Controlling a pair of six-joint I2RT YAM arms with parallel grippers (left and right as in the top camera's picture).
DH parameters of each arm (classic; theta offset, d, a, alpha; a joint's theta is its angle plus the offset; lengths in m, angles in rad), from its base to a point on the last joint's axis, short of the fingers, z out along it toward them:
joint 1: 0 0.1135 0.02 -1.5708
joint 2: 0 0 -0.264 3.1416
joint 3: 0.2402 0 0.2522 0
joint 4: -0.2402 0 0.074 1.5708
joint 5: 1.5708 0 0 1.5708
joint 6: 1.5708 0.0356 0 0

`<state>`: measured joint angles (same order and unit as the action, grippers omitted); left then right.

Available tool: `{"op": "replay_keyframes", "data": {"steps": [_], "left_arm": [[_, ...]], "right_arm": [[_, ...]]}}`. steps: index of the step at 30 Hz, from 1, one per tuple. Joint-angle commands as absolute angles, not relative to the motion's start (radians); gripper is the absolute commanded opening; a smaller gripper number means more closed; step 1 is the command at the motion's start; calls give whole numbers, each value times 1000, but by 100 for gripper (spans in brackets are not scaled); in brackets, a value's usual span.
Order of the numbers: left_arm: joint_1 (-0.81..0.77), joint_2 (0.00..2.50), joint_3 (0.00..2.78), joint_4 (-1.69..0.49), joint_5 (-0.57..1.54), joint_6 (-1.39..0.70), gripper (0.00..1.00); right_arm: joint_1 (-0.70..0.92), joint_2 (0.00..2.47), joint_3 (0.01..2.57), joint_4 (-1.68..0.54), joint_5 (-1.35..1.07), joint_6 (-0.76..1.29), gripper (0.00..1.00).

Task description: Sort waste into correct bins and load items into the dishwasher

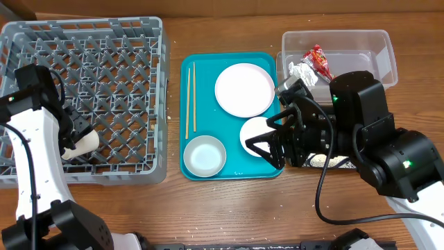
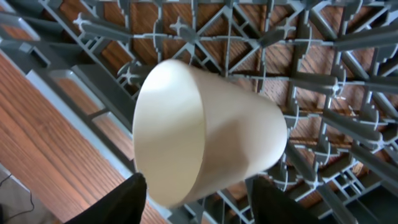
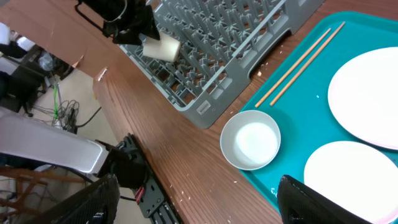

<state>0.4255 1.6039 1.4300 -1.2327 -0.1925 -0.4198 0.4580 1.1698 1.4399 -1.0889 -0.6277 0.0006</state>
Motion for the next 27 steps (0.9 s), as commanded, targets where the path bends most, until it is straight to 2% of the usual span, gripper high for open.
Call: {"op": "replay_keyframes", "data": {"steps": [1, 5, 6, 9, 19, 27], "left_arm": [[426, 1636, 1424, -1222, -190, -416, 52], [425, 1678, 1423, -1205, -114, -369, 45], [425, 1689, 1423, -1199, -74, -343, 40], [425, 1707, 1423, -1196, 21, -286, 6], [426, 1585, 1502, -1287, 89, -264, 4], [363, 1483, 1549, -1383, 264, -247, 4]], "right_arm": [[453, 1168, 1447, -1088, -629, -1, 82], [453, 1168, 1447, -1087, -629, 0, 82], [453, 1168, 1447, -1087, -629, -1, 82], [453, 1168, 1447, -1087, -629, 0, 82], [453, 1168, 1447, -1087, -629, -1, 82], [453, 1168, 1447, -1087, -628, -4, 82]]}}
